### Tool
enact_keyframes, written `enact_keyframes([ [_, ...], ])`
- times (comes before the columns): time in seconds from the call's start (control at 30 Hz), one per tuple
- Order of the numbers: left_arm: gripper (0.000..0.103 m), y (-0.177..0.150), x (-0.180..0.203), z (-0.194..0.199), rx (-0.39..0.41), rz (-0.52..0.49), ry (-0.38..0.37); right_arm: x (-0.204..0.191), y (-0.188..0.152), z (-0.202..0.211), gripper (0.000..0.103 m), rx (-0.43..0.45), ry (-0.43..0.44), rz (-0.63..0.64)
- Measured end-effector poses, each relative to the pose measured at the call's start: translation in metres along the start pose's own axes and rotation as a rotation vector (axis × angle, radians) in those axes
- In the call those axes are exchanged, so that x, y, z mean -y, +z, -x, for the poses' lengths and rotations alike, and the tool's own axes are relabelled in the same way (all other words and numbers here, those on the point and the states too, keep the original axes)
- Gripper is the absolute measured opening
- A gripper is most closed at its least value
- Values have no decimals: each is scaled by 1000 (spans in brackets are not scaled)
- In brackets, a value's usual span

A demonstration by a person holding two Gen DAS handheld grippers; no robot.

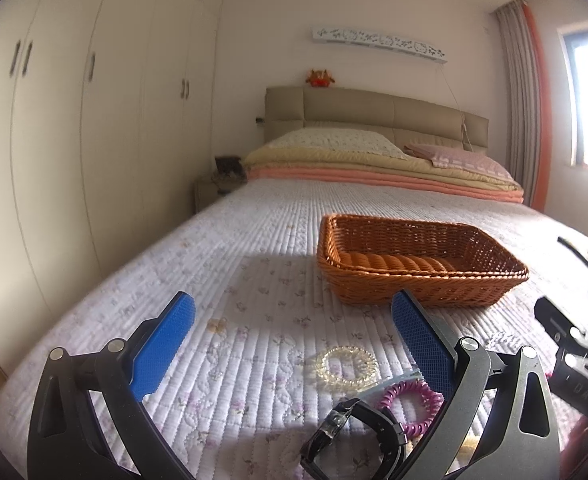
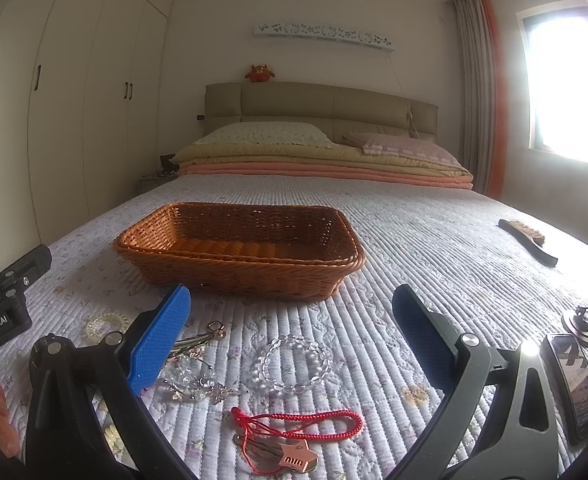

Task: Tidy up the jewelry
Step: 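Grasp the black watch with the left tool while the right tool grasps a clear bead bracelet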

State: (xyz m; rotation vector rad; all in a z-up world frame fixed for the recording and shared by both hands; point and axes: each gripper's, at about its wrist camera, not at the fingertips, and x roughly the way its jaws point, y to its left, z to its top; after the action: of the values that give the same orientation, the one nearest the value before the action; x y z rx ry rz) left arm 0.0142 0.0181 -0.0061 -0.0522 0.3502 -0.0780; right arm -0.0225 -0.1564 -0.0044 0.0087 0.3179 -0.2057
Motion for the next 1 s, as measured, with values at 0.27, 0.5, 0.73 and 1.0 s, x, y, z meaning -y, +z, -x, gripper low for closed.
enact_keyframes([
  [0.27, 85, -3, -38, 3, -192, 56, -116, -2, -8, 12, 66, -95, 24, 120],
  [0.5, 61, -38, -30, 5, -413, 45, -214, 33, -29, 21, 38, -257, 83, 84],
  [0.73, 41, -53, -28, -6, -500, 104, -270, 58, -40, 7, 34, -393, 154, -8],
  [1.0, 32, -52, -28, -20, -533, 130, -248, 63, -16, -30, 34, -437, 176, -17],
])
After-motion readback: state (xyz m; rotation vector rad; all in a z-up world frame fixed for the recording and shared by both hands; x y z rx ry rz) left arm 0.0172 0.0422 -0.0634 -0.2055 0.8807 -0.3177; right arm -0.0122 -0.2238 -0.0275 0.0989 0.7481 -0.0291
